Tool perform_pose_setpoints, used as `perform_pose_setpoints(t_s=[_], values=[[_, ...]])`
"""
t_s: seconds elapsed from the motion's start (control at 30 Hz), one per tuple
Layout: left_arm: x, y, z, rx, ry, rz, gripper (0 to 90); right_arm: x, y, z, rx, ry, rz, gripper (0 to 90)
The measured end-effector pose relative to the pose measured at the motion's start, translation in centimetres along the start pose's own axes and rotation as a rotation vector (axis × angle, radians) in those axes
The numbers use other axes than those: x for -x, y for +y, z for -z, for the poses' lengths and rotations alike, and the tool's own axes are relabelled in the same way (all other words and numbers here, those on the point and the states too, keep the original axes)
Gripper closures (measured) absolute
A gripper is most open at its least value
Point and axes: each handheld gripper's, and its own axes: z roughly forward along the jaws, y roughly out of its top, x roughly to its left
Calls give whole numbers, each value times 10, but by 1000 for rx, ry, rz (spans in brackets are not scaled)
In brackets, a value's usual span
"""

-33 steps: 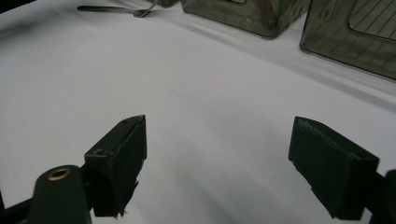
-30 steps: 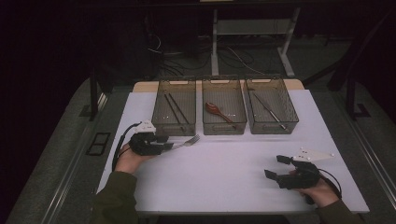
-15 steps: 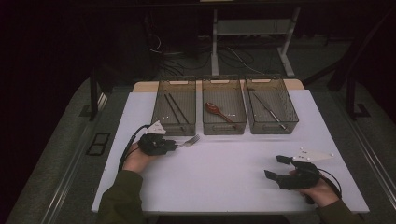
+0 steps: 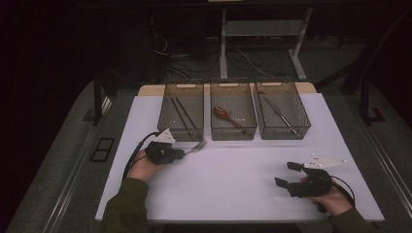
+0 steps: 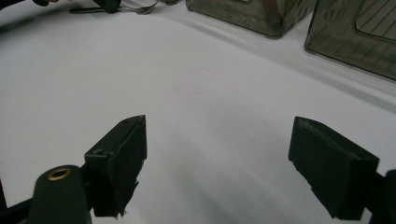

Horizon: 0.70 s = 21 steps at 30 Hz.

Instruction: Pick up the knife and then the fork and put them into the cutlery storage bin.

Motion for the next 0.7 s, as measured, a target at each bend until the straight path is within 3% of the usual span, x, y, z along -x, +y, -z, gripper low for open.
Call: perform_pose_setpoints(t_s=[0.37,0.7], values=[[13,3,3,-8,12,-27,843,0,1,1,3,-3,-6,195],[25,11,16,68,1,10,844,1,2,1,23,-9,-29,196]])
